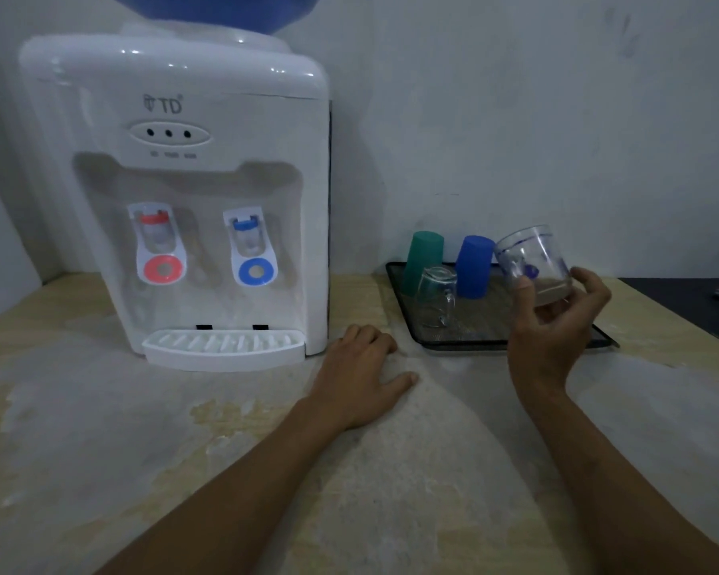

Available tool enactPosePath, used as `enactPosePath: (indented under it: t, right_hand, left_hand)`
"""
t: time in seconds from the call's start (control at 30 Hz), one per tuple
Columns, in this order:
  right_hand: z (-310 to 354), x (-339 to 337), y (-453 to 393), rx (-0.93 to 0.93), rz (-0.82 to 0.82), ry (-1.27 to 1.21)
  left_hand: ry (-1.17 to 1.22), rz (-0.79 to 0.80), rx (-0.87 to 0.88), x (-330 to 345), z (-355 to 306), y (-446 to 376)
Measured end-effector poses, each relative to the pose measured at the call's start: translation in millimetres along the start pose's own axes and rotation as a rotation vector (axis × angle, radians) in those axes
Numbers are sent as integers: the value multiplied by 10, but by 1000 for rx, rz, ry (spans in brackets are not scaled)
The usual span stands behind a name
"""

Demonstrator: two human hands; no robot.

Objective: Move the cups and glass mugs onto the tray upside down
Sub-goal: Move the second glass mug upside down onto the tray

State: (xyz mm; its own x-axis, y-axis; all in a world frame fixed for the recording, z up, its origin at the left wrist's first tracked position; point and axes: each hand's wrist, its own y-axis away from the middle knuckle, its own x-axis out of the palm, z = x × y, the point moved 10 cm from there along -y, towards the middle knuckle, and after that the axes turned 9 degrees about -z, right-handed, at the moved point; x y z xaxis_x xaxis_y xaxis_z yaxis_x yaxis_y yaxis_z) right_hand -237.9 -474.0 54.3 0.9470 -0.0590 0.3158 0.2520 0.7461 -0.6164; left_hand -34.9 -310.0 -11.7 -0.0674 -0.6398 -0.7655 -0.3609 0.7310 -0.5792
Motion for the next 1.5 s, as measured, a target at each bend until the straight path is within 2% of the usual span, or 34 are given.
enactPosePath:
  t: [0.37, 0.6, 0.8, 0.93, 1.1, 1.3, 1.5]
  right_hand:
    - [-348, 56, -35, -99, 164, 477]
    - [-321, 212, 11, -250, 281, 588]
    - [-357, 355, 65, -286, 433, 603]
    - [-477, 393, 105, -228, 514, 697]
    - [-538, 378, 138, -191, 541, 782]
    - [-738, 413, 167, -156, 610, 1022]
    - [-683, 369, 107, -192, 514, 1053]
  left_hand:
    - [-8, 15, -9, 21, 8, -6]
    - [-1, 16, -12, 32, 11, -2]
    - [-9, 14, -9, 24, 0, -1]
    - [-12, 14, -6, 36, 9, -4]
    - [1, 12, -5, 50, 16, -4]
    - [-2, 23, 2, 63, 18, 3]
    - [28, 12, -8, 12, -10, 20]
